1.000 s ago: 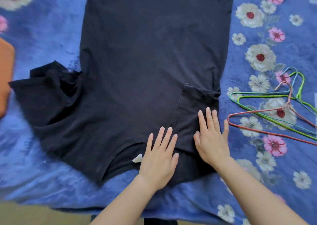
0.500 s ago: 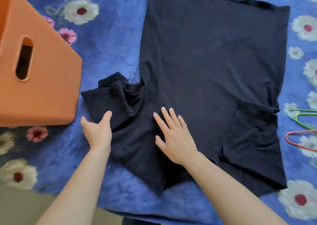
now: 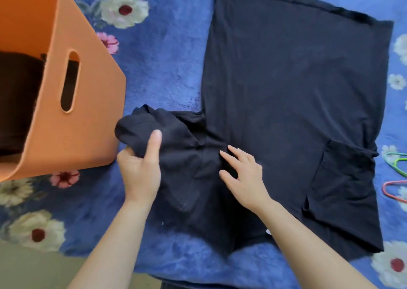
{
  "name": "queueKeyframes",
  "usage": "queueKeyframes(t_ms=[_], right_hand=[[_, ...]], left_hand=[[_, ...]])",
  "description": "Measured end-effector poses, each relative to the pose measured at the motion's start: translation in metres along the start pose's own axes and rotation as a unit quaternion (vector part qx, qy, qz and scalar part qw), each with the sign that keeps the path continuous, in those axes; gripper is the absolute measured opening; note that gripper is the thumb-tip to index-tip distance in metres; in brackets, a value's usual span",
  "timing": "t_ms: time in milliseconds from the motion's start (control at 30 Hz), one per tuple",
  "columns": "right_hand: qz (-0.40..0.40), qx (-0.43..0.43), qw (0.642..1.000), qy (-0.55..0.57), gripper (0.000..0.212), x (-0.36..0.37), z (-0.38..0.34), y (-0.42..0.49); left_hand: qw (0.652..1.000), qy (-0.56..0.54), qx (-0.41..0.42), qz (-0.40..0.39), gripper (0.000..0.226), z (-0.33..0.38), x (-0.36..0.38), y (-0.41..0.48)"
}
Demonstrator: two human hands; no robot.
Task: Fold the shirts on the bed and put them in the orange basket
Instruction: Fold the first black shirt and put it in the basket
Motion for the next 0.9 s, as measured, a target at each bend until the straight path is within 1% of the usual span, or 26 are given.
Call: queueKeyframes(t_ms=[33,67,100,133,167,200,233,267,300,367,400,433,500,533,567,600,633,700,733,767,833,900], right_hand=[[0.03,0.054,0.99,0.124,0.037,-0.009,0.005,0.002],[0.057,0.118,0.955,0.267,0.027,-0.016,0.013,0.003],[0.081,0.181,0.891,0.408,0.023,-0.02,0.023,0.002],[0.089,0.244,0.817,0.514,0.026,-0.016,0.032,0.0],[0.088,0.292,0.753,0.583,0.034,-0.011,0.04,-0.004],[0.082,0.327,0.709,0.619,0.042,-0.007,0.047,-0.008],[0.076,0.347,0.697,0.623,0.048,-0.005,0.053,-0.011],[0.071,0.354,0.706,0.609,0.05,-0.005,0.056,-0.014],[0.068,0.35,0.736,0.576,0.047,-0.005,0.058,-0.014],[0.056,0.303,0.838,0.451,0.037,-0.014,0.054,-0.007],[0.061,0.279,0.878,0.384,0.035,-0.021,0.052,-0.004],[0.078,0.263,0.901,0.335,0.033,-0.028,0.054,-0.001],[0.124,0.259,0.914,0.287,0.033,-0.04,0.061,-0.004],[0.141,0.261,0.918,0.262,0.035,-0.045,0.065,-0.007],[0.148,0.25,0.93,0.226,0.036,-0.047,0.065,-0.009],[0.15,0.225,0.945,0.184,0.038,-0.048,0.061,-0.011],[0.152,0.187,0.96,0.141,0.042,-0.048,0.057,-0.013],[0.15,0.087,0.984,0.048,0.047,-0.051,0.047,-0.021],[0.144,0.034,0.989,-0.005,0.048,-0.053,0.044,-0.026],[0.14,-0.014,0.988,-0.058,0.049,-0.057,0.044,-0.034],[0.126,-0.062,0.98,-0.143,0.053,-0.07,0.063,-0.056],[0.108,-0.07,0.969,-0.211,0.063,-0.089,0.095,-0.084]], left_hand=[[0.992,0.042,0.075,-0.09,0.006,0.015,0.023,-0.012],[0.967,0.093,0.146,-0.188,0.007,0.023,0.047,-0.029],[0.917,0.16,0.224,-0.287,0.012,0.02,0.069,-0.05],[0.844,0.237,0.305,-0.373,0.019,0.007,0.087,-0.074],[0.763,0.31,0.366,-0.434,0.023,-0.015,0.097,-0.093],[0.692,0.374,0.409,-0.462,0.023,-0.038,0.1,-0.108],[0.638,0.429,0.426,-0.476,0.024,-0.056,0.098,-0.118],[0.6,0.473,0.425,-0.486,0.029,-0.071,0.094,-0.122],[0.588,0.496,0.416,-0.485,0.035,-0.079,0.09,-0.123],[0.608,0.502,0.392,-0.474,0.04,-0.083,0.08,-0.118],[0.625,0.49,0.388,-0.467,0.037,-0.08,0.077,-0.117],[0.648,0.472,0.375,-0.465,0.034,-0.077,0.073,-0.115],[0.685,0.448,0.348,-0.457,0.036,-0.069,0.07,-0.112],[0.695,0.447,0.348,-0.443,0.04,-0.064,0.071,-0.111],[0.697,0.456,0.355,-0.425,0.045,-0.061,0.073,-0.108],[0.69,0.475,0.361,-0.41,0.051,-0.061,0.076,-0.105],[0.671,0.501,0.362,-0.41,0.056,-0.066,0.08,-0.103],[0.611,0.557,0.371,-0.422,0.061,-0.082,0.087,-0.104],[0.586,0.579,0.371,-0.429,0.062,-0.089,0.089,-0.106],[0.571,0.592,0.369,-0.432,0.064,-0.094,0.089,-0.107],[0.563,0.582,0.38,-0.447,0.067,-0.094,0.092,-0.121],[0.552,0.537,0.426,-0.474,0.073,-0.086,0.091,-0.147]])
Point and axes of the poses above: each hand's wrist, its own y-axis towards the middle knuckle, its own x-axis out of the palm, z = x × y, the point moved 10 cm from there along y, towards the middle knuckle, and after that the axes turned 4 degrees about z, right-handed, at the moved point
